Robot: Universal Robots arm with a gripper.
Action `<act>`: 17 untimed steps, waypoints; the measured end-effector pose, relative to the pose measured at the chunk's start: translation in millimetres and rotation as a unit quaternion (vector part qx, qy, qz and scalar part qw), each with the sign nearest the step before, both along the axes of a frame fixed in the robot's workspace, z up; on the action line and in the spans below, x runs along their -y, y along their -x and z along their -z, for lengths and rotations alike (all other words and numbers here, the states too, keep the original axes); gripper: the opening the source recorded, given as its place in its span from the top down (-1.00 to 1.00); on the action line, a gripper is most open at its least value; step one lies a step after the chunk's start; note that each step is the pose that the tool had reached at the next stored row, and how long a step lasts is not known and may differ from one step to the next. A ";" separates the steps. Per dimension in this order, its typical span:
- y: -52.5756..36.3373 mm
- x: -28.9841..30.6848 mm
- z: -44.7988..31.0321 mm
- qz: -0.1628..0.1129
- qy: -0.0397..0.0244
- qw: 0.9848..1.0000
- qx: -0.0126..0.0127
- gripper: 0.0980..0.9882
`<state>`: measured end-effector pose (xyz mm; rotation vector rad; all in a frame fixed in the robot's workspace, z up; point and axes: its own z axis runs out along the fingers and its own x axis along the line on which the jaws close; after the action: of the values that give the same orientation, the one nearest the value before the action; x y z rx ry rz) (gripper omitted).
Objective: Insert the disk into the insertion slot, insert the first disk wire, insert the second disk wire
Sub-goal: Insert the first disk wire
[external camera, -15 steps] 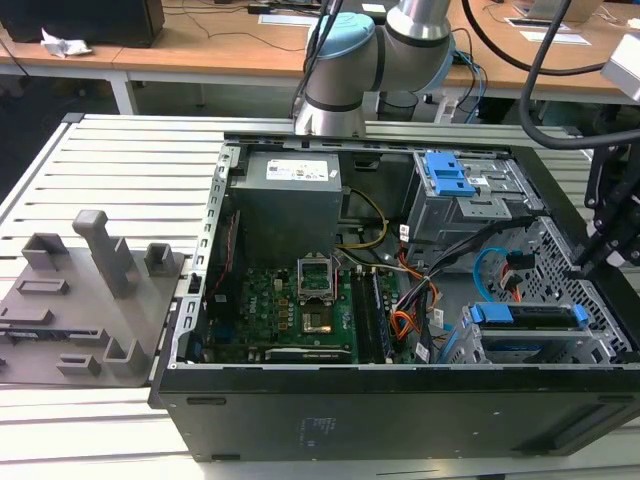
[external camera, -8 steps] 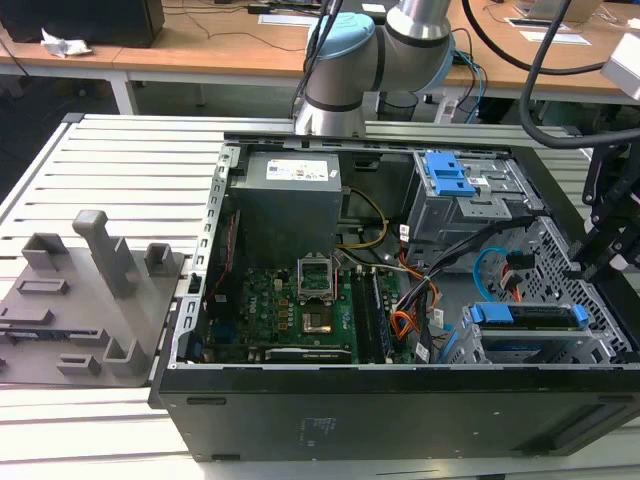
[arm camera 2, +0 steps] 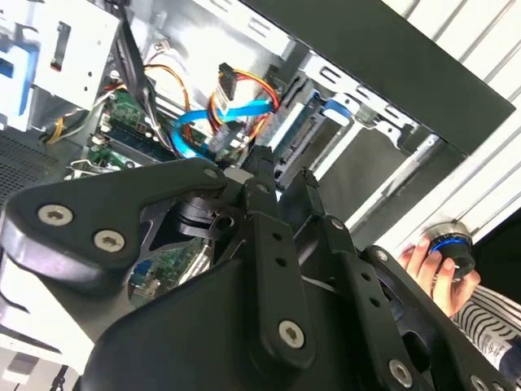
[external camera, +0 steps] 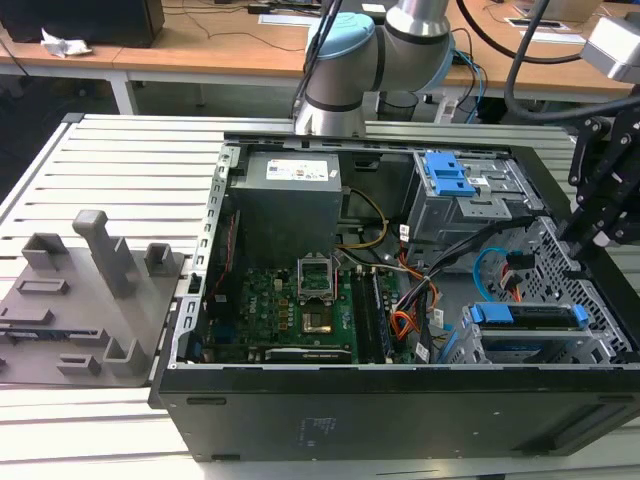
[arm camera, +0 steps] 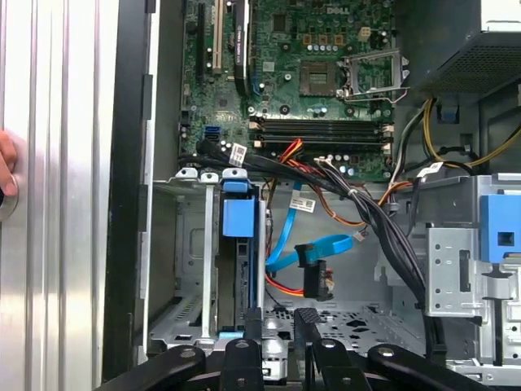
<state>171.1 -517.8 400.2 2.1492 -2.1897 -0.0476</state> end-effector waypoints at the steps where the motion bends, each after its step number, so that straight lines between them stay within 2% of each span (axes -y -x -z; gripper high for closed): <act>1: 0.0 -2.2 0.0 0.000 0.000 1.000 0.000 0.54; 8: 0.0 -2.5 0.5 0.000 0.000 1.000 0.000 0.54; 17: 2.9 -2.6 13.3 0.000 0.000 1.000 0.000 0.54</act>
<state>168.3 -515.2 386.9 2.1493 -2.1897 -0.0475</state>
